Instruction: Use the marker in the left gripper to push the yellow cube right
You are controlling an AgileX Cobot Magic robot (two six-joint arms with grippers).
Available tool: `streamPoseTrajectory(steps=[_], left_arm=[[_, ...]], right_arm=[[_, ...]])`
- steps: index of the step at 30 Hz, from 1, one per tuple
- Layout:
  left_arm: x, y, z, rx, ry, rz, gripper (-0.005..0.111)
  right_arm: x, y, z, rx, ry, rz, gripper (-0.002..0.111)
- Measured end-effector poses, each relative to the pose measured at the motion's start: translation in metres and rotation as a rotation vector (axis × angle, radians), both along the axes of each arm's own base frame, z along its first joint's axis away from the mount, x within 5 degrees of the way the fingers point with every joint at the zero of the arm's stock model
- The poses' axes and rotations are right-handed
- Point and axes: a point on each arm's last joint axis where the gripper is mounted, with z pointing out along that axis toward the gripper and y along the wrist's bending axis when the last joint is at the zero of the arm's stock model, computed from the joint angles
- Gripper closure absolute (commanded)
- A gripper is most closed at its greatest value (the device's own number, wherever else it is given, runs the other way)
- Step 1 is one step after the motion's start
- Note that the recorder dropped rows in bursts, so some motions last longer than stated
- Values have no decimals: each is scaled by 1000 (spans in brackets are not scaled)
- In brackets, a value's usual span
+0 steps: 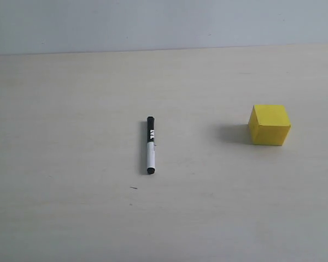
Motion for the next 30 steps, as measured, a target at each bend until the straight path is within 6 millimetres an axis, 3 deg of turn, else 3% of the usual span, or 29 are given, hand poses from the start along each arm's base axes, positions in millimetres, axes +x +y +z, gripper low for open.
streamPoseTrajectory(steps=[8,12,15,30], left_arm=[[-1,-1,1,-9,-21,-16,107],[-2,-5,0,239,-32,-86,107],[-2,-7,3,330,-70,-111,107],[-2,-6,4,284,-72,-69,107]], right_arm=[[0,0,0,0,0,0,108],[0,0,0,0,0,0,108],[0,0,0,0,0,0,108],[0,0,0,0,0,0,108]])
